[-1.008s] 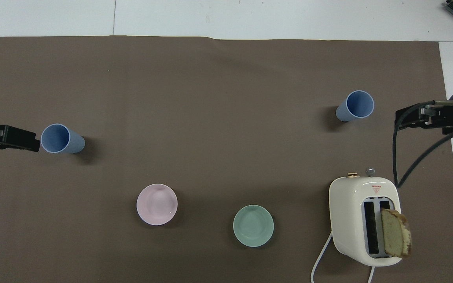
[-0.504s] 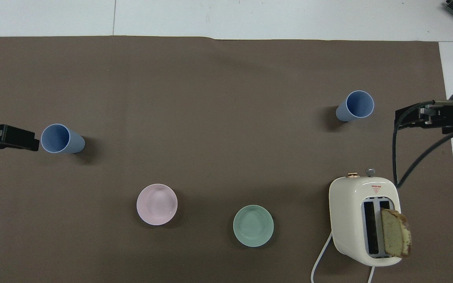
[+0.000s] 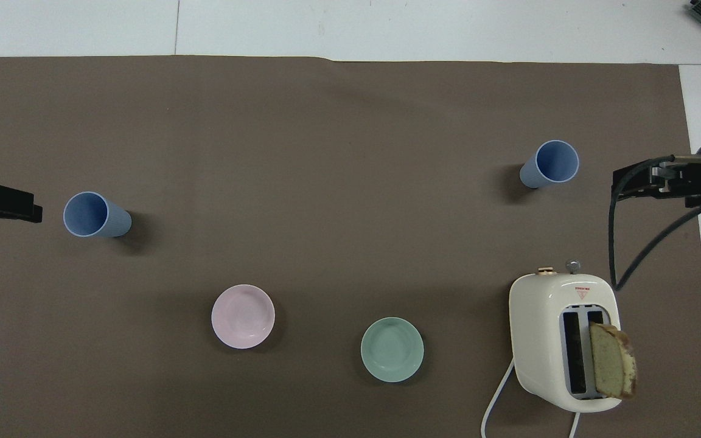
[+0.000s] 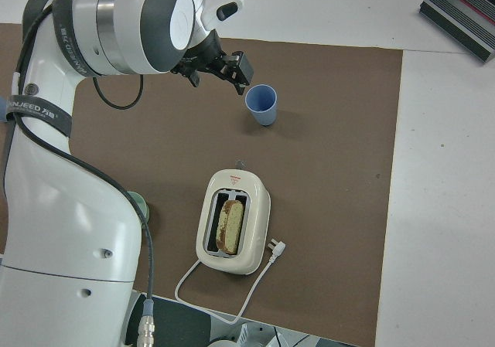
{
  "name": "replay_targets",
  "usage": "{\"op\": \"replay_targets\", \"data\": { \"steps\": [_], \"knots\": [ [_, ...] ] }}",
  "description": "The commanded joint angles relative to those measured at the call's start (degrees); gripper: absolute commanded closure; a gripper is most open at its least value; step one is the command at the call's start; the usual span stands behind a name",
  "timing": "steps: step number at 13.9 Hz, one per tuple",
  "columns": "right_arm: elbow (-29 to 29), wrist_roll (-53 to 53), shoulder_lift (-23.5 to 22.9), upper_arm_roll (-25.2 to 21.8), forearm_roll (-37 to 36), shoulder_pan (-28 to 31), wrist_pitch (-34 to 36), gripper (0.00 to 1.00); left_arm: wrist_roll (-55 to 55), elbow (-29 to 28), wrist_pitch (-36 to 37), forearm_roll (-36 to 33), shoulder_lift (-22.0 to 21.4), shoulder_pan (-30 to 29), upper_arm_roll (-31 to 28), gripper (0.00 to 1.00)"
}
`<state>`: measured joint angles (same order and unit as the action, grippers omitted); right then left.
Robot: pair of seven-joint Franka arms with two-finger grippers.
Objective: Stack blue cups with both arms
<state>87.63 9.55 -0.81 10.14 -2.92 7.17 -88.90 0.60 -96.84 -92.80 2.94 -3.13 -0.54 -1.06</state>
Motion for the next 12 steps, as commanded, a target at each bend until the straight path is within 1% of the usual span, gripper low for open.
{"op": "replay_targets", "data": {
  "steps": [1, 3, 6, 7, 9, 10, 11, 12],
  "knots": [
    [-0.53, 0.55, -0.33, 0.41, 0.11, 0.65, -0.22, 0.00, 0.01, -4.23, -6.58, -1.01, 1.54, -3.76, 0.54, 0.00],
    [-0.53, 0.55, -0.33, 0.50, 0.11, 0.65, -0.22, 0.00, -0.51, -4.32, -9.05, -0.92, 3.56, -4.72, 0.54, 0.00],
    [-0.53, 0.55, -0.33, 0.50, 0.11, 0.65, -0.22, 0.00, -0.60, -4.58, -10.64, -0.83, 6.54, -6.05, 0.54, 0.00],
    [-0.53, 0.55, -0.33, 0.50, 0.11, 0.65, -0.22, 0.00, 0.18, -5.45, -11.60, -0.83, 6.91, -6.14, 0.54, 0.00],
    [-0.53, 0.55, -0.33, 0.50, 0.11, 0.65, -0.22, 0.00, 0.01, -5.46, -12.83, -0.83, 7.08, -5.88, 0.54, 0.00],
    [-0.53, 0.55, -0.33, 0.50, 0.11, 0.65, -0.13, 0.00, -0.51, -5.64, -14.58, -0.83, 7.26, -5.18, 0.54, 0.00],
    [-0.53, 0.64, -0.33, 0.50, 0.11, 0.65, -0.13, 0.00, -0.69, -5.64, -15.73, -0.75, 7.43, -5.69, 0.62, 0.00],
    [-0.53, 0.56, -0.33, 0.50, 0.11, 0.65, -0.22, 0.00, -0.78, -5.99, -16.61, -0.66, 8.65, -5.87, 0.54, 0.00]
  ]
}}
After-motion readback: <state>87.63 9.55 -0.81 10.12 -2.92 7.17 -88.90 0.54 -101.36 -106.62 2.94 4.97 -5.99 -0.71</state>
